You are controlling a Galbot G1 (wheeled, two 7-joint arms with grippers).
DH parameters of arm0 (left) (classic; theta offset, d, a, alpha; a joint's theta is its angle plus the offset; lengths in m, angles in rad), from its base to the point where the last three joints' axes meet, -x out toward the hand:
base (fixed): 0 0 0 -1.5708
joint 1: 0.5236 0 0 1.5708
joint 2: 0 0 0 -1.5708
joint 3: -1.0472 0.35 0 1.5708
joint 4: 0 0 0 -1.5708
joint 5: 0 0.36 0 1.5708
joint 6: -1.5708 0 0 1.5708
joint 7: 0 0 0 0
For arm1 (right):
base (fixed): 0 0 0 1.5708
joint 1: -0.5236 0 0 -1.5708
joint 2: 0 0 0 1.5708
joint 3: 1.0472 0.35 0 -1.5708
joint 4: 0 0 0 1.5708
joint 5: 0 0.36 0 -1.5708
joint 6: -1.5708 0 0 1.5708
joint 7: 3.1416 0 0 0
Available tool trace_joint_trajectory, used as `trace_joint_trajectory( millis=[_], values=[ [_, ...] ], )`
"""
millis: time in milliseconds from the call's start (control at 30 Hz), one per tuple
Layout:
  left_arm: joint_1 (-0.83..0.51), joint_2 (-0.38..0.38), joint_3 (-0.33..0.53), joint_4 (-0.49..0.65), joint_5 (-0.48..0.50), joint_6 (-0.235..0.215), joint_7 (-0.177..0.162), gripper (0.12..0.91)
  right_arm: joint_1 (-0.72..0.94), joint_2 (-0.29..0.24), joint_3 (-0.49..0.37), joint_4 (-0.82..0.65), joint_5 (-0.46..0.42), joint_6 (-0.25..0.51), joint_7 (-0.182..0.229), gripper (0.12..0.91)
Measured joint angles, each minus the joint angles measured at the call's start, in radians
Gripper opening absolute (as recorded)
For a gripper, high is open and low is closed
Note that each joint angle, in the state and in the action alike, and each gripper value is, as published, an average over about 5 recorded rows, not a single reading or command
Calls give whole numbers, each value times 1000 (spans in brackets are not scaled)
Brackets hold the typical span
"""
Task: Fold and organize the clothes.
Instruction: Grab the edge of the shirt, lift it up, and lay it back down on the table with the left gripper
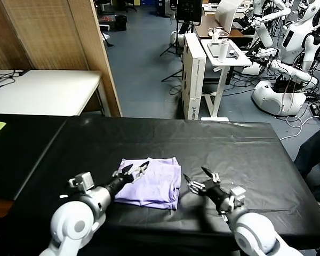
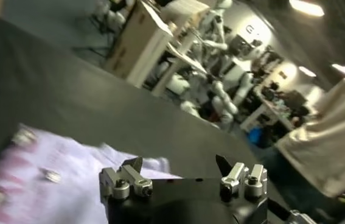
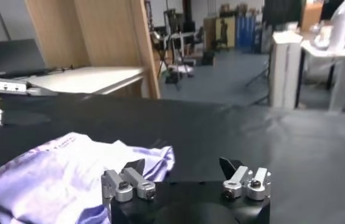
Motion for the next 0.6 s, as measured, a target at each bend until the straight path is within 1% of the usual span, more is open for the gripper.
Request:
trace_joint_trajectory(
  millis=[167, 400, 500, 533, 600],
  values=[
    [22, -4, -31, 4, 20, 0, 5, 907, 57, 46, -43, -76, 6, 1, -10, 894],
    [36, 2, -60, 12, 24, 0, 5, 907, 90, 90, -58, -145, 3, 14, -29, 728],
    [38, 2, -65, 17, 28, 0, 5, 907, 96, 102, -60, -160, -3, 22, -28, 582],
    [38, 3, -67, 19, 29, 0, 5, 907, 97, 104, -59, -163, -6, 24, -26, 507],
    [38, 4, -70, 23, 31, 0, 5, 907, 98, 106, -58, -170, -18, 26, -22, 394]
  ],
)
